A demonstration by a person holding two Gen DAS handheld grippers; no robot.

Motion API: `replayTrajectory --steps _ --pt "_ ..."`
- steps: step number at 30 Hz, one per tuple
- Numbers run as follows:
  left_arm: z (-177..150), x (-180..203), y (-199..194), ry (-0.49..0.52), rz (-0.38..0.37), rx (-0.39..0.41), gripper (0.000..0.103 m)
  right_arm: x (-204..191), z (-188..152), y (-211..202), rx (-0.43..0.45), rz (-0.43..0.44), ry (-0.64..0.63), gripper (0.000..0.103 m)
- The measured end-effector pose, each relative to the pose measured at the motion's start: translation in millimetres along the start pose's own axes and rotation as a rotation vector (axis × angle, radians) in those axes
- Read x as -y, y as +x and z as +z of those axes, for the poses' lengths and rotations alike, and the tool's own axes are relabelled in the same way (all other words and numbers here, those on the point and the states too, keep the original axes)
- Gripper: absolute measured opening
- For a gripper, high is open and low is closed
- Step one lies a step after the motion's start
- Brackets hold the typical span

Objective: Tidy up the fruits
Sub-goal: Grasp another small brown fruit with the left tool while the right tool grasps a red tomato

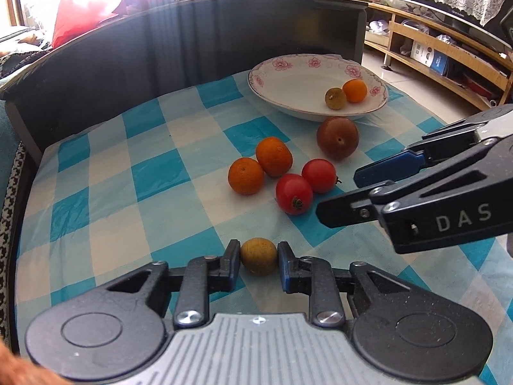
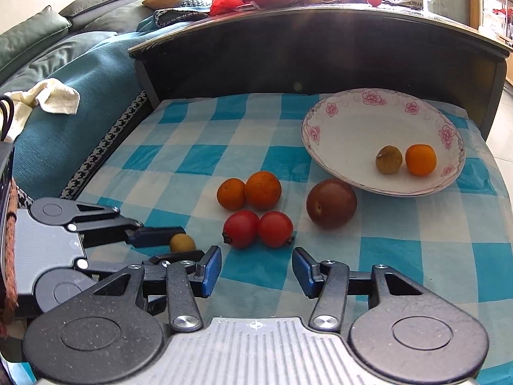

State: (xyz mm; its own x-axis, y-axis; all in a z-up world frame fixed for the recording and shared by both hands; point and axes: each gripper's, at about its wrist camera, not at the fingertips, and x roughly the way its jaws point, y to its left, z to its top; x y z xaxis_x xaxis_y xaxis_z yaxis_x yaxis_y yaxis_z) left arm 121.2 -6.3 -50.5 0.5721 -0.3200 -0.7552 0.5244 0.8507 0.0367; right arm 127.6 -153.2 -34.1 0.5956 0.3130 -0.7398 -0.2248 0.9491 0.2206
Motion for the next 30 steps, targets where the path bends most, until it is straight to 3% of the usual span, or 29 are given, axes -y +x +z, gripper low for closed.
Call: replayTrajectory --steps 13,20,23,25,30 --pt "-10.9 -13.8 -9.9 -0.019 -0.010 -0.002 0.034 -12.6 4.8 27.6 -0.022 0.045 0.033 0.044" --pt "-16.7 -20.7 -12.3 -0.031 -0.025 0.001 0.034 -24.6 10.8 33.9 0.033 -0.005 -0.011 0.046" --pt "-17.8 -22.5 -13.1 -0.035 -0.030 0.004 0.034 -23.7 11.1 36.8 0.035 -0.024 -0.012 0.037" --pt "-18.1 -23.7 -13.1 -0.039 -0.032 0.005 0.034 -25.4 9.2 41.0 0.017 -0.043 -0.030 0.025" --pt "-18.7 -24.7 -13.1 -0.044 -0.034 0.007 0.034 -29.9 6.6 44.9 0.014 -0.047 -0.050 0.025"
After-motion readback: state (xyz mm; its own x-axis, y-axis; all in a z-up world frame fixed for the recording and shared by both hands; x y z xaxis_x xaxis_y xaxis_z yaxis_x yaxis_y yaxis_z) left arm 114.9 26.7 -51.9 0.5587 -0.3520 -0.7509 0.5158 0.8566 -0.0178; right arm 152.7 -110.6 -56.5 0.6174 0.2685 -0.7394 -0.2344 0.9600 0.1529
